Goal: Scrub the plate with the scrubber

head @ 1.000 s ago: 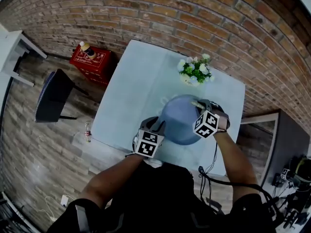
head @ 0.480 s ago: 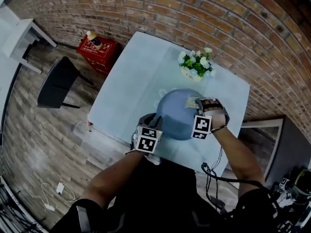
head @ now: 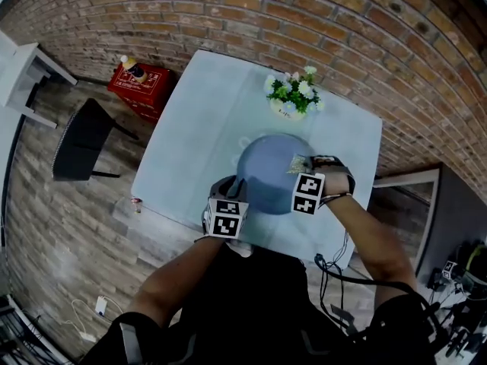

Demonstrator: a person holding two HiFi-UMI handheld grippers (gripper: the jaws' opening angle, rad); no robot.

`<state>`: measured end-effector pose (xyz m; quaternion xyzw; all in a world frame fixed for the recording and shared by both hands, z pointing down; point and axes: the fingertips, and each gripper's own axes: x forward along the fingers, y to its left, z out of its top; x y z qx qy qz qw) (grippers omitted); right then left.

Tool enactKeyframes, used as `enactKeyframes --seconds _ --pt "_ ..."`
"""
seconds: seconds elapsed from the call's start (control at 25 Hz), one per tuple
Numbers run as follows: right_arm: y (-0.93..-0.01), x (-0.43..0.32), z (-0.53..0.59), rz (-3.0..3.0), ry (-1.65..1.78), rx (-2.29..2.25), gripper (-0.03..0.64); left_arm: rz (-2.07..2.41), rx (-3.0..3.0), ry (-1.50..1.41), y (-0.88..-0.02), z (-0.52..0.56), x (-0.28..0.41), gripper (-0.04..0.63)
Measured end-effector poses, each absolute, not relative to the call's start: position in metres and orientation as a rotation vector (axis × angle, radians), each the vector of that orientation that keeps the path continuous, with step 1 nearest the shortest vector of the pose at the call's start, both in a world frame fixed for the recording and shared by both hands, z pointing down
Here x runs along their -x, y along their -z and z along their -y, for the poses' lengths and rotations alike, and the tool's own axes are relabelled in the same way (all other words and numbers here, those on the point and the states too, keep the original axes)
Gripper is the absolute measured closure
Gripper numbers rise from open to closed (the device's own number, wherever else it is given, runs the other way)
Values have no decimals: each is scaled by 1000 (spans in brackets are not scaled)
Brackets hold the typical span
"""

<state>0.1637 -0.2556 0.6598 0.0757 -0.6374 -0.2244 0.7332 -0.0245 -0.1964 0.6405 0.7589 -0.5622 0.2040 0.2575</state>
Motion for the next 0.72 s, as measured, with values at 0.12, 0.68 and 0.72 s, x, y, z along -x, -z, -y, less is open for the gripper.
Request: enactKeyframes --seconds 0.12,0.68,0.72 --pt "-660 -169 246 1395 420 -176 549 1514 -2056 -570 -643 196 23 494" --pt "-661 -170 181 1359 107 -237 549 1337 -2152 -584 -646 196 21 471" --pt "-661 -169 176 1359 88 -239 549 1328 -2160 -582 -644 197 21 469"
